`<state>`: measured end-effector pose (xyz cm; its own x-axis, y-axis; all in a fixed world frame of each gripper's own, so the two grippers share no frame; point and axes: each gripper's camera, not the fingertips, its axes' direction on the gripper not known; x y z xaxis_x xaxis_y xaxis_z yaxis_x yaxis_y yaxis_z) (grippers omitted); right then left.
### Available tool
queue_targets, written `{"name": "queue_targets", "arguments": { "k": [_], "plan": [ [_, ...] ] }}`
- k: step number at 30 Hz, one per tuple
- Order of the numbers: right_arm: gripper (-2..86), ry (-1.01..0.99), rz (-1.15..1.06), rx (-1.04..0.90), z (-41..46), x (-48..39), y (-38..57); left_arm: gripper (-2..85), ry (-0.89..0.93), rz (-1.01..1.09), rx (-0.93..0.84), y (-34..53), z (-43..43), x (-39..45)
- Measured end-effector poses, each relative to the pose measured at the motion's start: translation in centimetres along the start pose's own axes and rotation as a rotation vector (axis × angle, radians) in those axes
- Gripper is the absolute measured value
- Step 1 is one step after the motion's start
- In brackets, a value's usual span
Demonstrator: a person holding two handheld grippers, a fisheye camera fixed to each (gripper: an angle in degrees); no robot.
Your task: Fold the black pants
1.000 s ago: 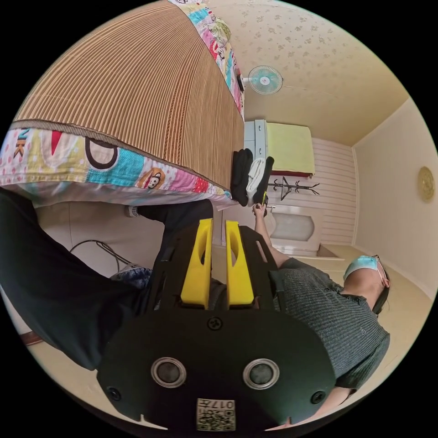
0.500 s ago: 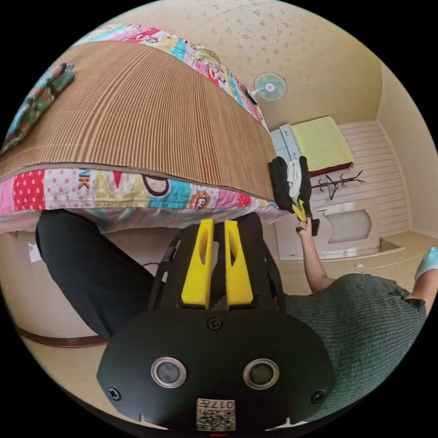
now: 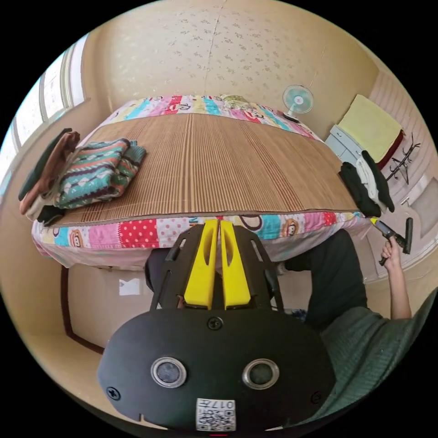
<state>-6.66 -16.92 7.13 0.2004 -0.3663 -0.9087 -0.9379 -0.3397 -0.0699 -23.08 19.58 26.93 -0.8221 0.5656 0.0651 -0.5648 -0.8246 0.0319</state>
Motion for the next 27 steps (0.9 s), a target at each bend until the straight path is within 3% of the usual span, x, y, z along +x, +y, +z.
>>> {"name": "queue_targets", "arguments": {
  "k": [4, 8, 13, 21, 27],
  "plan": [
    [0.6, 0.115, 0.005, -0.049, 3.5, -2.6, 0.3, -1.0, -0.028, -0.078, 0.060, 0.8, 4.1, 0.2],
    [0.6, 0.105, 0.015, 0.060, 4.2, -5.0, 2.7, -1.0, -0.077, -0.180, 0.093, 3.8, 6.9, 1.8],
    [0.5, 0.095, 0.051, 0.147, 4.1, -6.6, 6.8, -1.0, -0.237, -0.106, 0.228, 5.0, 5.4, 6.2],
    [0.5, 0.115, 0.080, 0.148, 4.6, -7.8, 8.3, -0.8, -0.251, -0.167, 0.173, 3.0, 7.4, 5.4],
    [0.5, 0.145, -0.002, 0.145, 4.6, -11.1, 8.1, -0.5, -0.390, -0.065, 0.158, 1.1, 8.7, 7.8]
  ]
}}
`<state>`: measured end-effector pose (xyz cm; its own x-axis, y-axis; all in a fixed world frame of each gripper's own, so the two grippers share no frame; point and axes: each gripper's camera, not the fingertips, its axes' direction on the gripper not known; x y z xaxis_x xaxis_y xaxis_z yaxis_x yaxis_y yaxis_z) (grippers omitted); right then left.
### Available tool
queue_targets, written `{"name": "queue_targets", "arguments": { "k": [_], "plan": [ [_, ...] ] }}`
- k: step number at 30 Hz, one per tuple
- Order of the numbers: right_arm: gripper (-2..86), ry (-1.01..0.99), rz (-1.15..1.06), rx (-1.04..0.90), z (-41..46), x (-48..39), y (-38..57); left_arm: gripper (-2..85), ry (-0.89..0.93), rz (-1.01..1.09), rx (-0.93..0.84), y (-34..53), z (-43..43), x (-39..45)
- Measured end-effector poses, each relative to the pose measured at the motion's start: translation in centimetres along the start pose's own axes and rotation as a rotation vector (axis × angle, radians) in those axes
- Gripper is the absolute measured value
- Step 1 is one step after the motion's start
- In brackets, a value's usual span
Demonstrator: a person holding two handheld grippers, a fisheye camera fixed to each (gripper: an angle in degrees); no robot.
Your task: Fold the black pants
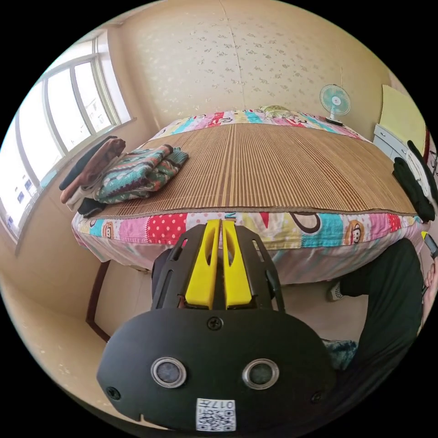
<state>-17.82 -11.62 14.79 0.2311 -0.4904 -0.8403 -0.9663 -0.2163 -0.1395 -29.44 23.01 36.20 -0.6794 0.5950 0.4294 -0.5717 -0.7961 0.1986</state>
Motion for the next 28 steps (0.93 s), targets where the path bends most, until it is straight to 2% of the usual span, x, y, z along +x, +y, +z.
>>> {"name": "queue_targets", "arguments": {
  "k": [4, 7, 15, 19, 23, 25, 28],
  "plan": [
    [0.4, 0.016, -0.005, -0.010, 0.4, -1.2, -0.1, -0.5, -0.108, 0.011, 0.041, -1.0, 0.7, 0.2],
    [0.4, 0.001, 0.064, 0.041, -0.5, -1.1, 0.2, -0.6, -0.115, -0.041, 0.020, -1.7, 1.5, -1.8],
    [0.3, 0.056, 0.012, 0.073, -0.7, -3.6, 0.7, -0.3, 0.008, -0.197, -0.001, -1.9, 3.8, -6.5],
    [0.4, 0.075, -0.043, 0.072, -0.8, -4.2, 1.1, 0.9, 0.054, -0.238, 0.085, -2.4, 2.9, -7.8],
    [0.5, 0.087, -0.106, 0.027, 0.1, -5.0, 1.2, 6.4, -0.013, -0.267, 0.221, -6.6, 4.0, -10.8],
    [0.5, 0.103, -0.129, 0.006, 0.6, -5.4, 1.1, 10.4, -0.017, -0.321, 0.187, -10.1, 6.3, -13.4],
    [0.4, 0.110, -0.130, -0.007, 1.0, -5.7, 1.1, 16.4, -0.128, -0.400, 0.075, -15.4, 11.7, -17.1]
  ]
}}
